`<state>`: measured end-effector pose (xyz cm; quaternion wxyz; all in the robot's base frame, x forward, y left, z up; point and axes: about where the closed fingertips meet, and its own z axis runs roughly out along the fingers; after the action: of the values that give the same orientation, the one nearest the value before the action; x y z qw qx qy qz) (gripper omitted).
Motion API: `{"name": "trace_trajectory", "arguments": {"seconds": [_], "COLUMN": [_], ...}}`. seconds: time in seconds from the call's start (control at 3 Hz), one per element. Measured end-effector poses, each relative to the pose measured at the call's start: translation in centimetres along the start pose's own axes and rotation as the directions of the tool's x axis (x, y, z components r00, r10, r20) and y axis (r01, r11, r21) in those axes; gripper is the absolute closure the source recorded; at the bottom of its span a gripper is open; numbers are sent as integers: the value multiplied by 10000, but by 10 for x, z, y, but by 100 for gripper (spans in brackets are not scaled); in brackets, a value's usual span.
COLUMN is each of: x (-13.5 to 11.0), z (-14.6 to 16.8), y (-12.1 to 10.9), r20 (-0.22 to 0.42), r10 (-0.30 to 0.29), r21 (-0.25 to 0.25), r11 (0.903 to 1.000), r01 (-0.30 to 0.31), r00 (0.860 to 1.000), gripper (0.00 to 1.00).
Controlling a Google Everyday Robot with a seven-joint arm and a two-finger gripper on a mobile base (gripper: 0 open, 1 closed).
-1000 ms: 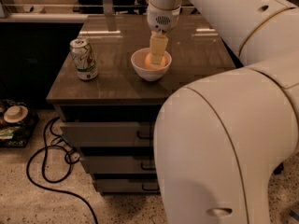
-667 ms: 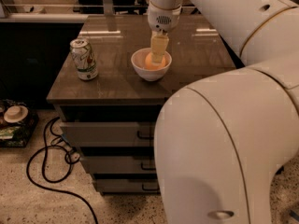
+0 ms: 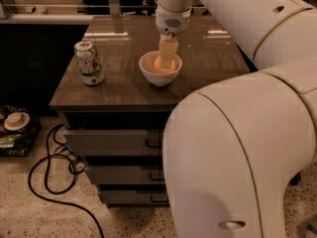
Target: Pick orange from white bowl and place on counter
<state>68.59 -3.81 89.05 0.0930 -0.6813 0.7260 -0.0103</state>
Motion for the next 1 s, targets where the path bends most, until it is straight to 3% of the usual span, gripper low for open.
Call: {"name": "trace_trajectory", "arguments": {"seconds": [0.67, 1.0], "x": [-1, 0], "z": [13, 20], "y": [3, 4], "r20": [203, 321], "r10": [-69, -90], "r21": [-219, -333], "r11": [9997, 9994], "r01": [73, 100], "r00": [9998, 9994], "gripper": [36, 44]}}
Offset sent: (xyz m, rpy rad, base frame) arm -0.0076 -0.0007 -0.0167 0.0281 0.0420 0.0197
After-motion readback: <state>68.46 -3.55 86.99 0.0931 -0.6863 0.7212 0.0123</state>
